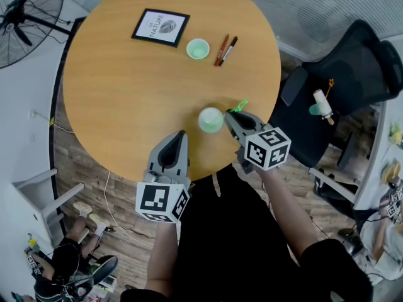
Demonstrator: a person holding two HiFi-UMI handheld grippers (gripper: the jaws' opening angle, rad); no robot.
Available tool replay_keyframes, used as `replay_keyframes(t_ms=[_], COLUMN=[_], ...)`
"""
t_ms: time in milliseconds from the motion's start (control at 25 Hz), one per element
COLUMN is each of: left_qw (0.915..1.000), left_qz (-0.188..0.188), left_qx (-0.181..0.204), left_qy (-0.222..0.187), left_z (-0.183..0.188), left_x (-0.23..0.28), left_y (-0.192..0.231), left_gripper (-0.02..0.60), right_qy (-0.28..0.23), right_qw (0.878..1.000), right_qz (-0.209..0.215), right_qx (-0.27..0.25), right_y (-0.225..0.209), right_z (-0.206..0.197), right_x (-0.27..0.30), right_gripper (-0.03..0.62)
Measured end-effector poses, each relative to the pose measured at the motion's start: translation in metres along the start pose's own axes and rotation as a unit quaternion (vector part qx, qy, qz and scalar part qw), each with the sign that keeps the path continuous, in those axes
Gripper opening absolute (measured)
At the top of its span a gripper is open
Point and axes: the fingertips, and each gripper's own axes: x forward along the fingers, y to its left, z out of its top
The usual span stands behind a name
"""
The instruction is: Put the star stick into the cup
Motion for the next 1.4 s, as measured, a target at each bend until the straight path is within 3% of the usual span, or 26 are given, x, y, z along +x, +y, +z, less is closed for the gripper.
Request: replay_keyframes(t_ms=[840, 1400], left_qw=[1.0, 0.9999], left_qz=[0.001, 0.005], left_qx=[0.002, 0.008], left_qy=[-0.002, -0.006], left_z=[0.002, 0.003], left_x=[-0.001, -0.005], left_y=[0.002, -0.005], left_gripper=[-0.002, -0.002], right_qy=[0.004, 0.004], right_qw=[1.0, 1.0], right_qz=[-0.026, -0.02], right_qx=[0.004, 0.001], right_y=[-0.019, -0.018], right_z=[-0.001, -0.001], right_x=[0.004, -0.003], right_gripper=[0.041, 0.063])
